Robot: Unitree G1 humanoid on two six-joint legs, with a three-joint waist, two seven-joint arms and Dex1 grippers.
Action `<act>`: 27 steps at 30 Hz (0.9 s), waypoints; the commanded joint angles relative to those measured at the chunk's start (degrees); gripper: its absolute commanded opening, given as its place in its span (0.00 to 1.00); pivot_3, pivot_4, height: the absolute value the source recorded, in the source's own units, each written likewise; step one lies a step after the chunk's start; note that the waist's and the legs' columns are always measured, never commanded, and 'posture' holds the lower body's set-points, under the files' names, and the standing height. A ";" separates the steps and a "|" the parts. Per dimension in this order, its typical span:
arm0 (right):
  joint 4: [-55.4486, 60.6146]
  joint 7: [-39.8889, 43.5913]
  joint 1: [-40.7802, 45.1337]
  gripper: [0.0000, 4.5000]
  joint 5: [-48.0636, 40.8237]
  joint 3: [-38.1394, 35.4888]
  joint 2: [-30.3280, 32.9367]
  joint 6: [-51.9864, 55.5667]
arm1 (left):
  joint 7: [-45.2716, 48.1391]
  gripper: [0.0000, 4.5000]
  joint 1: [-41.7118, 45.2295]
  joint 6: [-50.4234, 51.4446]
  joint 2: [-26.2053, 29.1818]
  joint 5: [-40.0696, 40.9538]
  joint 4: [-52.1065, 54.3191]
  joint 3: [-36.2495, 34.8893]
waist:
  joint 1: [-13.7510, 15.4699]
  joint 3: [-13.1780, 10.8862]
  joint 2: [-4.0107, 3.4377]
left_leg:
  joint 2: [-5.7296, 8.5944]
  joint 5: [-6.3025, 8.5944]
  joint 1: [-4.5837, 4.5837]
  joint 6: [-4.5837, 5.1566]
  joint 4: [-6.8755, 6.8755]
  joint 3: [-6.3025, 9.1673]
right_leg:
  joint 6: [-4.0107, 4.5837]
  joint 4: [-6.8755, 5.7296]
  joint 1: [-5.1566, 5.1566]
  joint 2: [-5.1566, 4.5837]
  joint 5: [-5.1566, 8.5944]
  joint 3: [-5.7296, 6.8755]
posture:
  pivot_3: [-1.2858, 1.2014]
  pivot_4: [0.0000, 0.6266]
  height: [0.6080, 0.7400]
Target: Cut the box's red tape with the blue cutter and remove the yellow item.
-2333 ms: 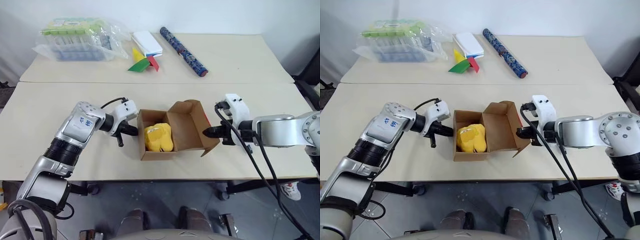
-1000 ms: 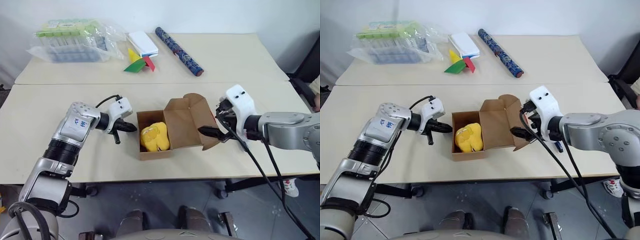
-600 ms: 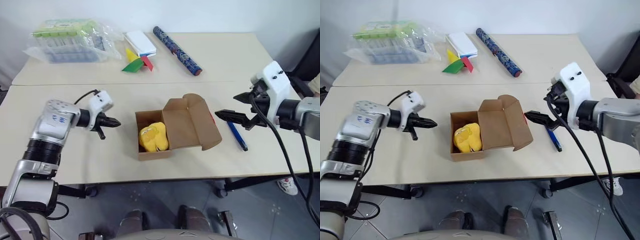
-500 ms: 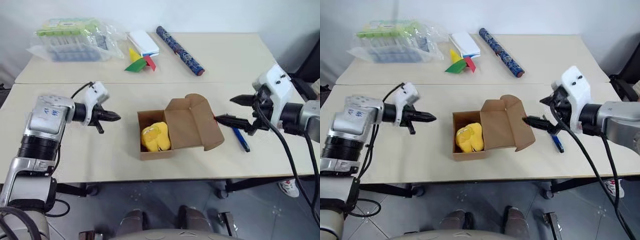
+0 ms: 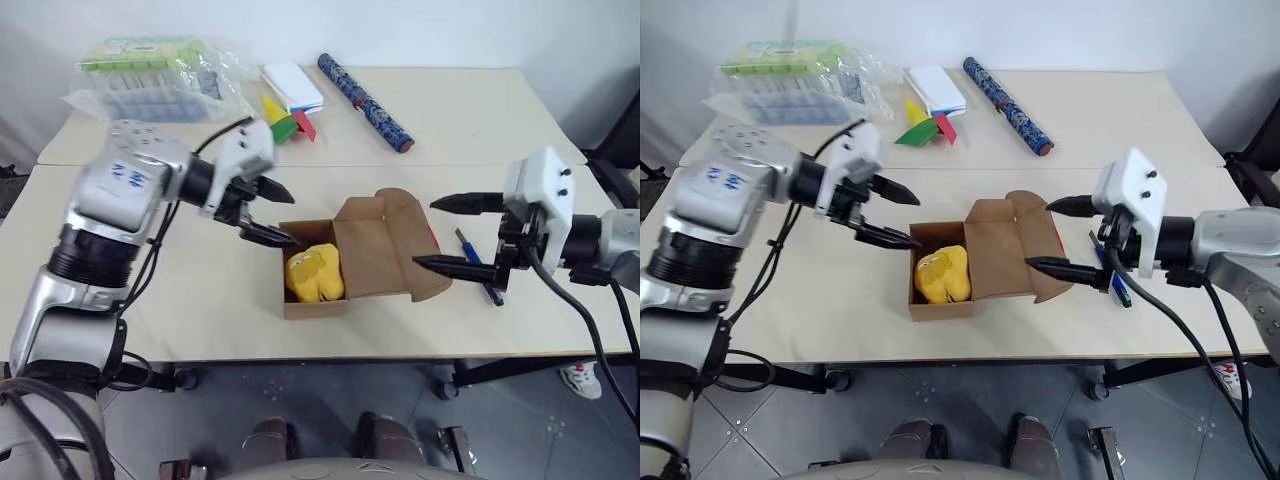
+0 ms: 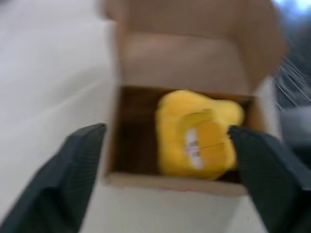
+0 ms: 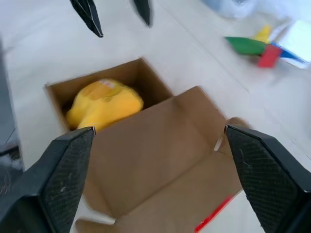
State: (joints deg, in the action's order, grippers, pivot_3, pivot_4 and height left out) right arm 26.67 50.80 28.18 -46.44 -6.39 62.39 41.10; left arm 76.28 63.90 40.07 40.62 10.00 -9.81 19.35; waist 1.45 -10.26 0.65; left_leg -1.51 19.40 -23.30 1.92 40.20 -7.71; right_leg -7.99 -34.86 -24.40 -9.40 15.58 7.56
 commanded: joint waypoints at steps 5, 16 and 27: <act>3.34 1.84 9.20 1.00 -0.61 4.39 -2.86 3.01 | 3.42 0.99 4.87 -5.37 -3.73 -5.48 -2.87 7.00 | -0.36 0.00 0.00 | -0.05 -0.02 0.01 -0.03 -0.03 0.01 | 0.02 -0.08 -0.06 0.04 0.01 0.02 | 0.52 0.24 1.00; 4.99 3.32 13.41 1.00 0.27 7.16 -2.86 7.82 | 4.57 0.99 3.82 -11.18 -7.37 -12.82 -6.98 12.94 | 0.00 0.00 0.00 | -0.04 0.00 -0.05 -0.01 0.11 0.05 | 0.02 -0.08 -0.04 0.02 0.01 0.01 | 0.52 0.24 1.00; -1.40 3.90 21.58 1.00 5.29 15.22 -6.30 15.83 | 2.64 0.72 0.84 -14.66 -9.82 -17.31 -7.23 13.58 | -0.16 0.00 -0.01 | -0.07 0.00 -0.03 -0.01 0.12 0.03 | 0.02 -0.18 -0.08 0.02 0.01 0.00 | 0.52 0.24 1.00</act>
State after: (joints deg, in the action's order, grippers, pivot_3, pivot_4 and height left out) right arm 24.84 54.35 48.74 -41.51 9.91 56.24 56.64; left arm 79.27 64.62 25.99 30.34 -6.53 -18.19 34.09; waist 1.29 -10.26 0.65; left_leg -1.58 19.40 -23.33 1.91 40.33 -7.67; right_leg -7.97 -35.05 -24.48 -9.38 15.59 7.56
